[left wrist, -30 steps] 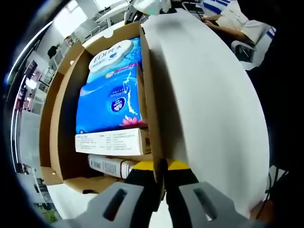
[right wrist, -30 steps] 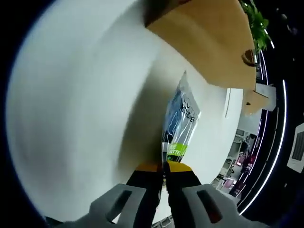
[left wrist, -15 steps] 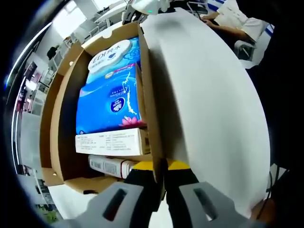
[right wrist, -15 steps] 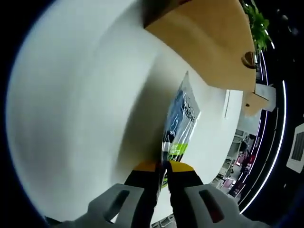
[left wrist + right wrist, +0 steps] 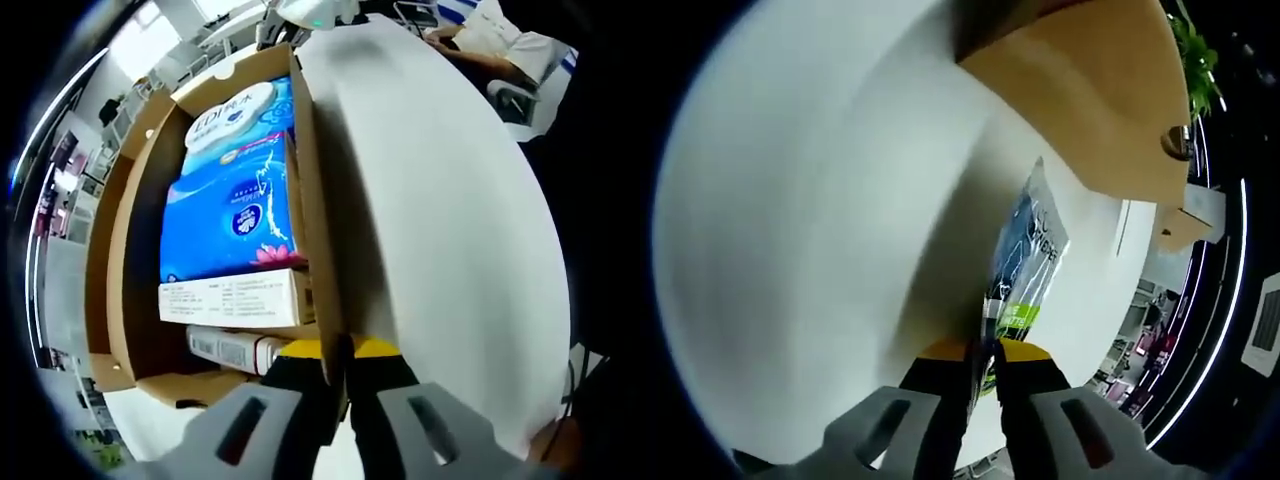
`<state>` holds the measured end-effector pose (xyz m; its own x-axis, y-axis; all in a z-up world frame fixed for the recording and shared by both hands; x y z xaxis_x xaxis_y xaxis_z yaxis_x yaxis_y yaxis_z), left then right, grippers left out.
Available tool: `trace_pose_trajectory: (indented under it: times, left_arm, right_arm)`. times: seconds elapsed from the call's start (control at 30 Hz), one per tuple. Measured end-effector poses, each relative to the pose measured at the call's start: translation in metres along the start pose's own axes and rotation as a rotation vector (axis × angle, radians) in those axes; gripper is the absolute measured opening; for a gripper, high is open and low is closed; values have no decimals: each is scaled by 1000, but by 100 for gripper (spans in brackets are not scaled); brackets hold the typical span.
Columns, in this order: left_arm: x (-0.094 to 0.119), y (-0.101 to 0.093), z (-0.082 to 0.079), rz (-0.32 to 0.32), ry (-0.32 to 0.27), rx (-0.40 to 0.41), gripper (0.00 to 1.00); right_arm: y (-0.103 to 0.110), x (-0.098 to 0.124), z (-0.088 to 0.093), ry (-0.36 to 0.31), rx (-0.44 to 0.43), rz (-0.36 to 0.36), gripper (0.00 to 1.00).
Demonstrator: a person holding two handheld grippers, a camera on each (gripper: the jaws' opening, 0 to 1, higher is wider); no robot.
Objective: Operate the shoe box by opening the lid, removing the specified soft item, and placing it in the target area until the item is outside and the box remains undamaged.
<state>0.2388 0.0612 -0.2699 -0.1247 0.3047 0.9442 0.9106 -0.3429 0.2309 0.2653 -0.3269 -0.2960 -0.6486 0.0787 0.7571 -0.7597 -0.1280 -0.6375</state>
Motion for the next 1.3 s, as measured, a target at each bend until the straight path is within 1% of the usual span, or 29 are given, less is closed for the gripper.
trace_pose_trajectory:
  times: [0.37, 0.6, 1.0, 1.3]
  left_arm:
    - [0, -1, 0, -2, 12, -5, 4]
    - [-1, 1, -1, -4, 16, -7, 5]
    - [-2, 3, -1, -6, 19, -6, 5]
    - [-3, 5, -1, -5, 18, -6, 5]
  right_arm:
    - [1, 5, -5, 18, 13, -6, 8]
    - [2, 7, -1, 15, 16, 6, 8]
    - [6, 3, 4, 14, 17, 0, 10]
    - [8, 9, 7, 14, 5, -1, 13]
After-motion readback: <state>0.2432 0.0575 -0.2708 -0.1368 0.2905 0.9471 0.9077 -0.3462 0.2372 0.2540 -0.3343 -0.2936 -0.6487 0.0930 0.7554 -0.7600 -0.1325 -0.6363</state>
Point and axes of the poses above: the point that each gripper's makers call its tool centre point, and the gripper's own axes: x roughly backward along the fingers, y roughly to its left, z roughly out of its underside, the point moved 5 cm from there along x, roughly backward along the fingers, and after that the axes turned 10 degrees about -x, right-handed, at the moved point
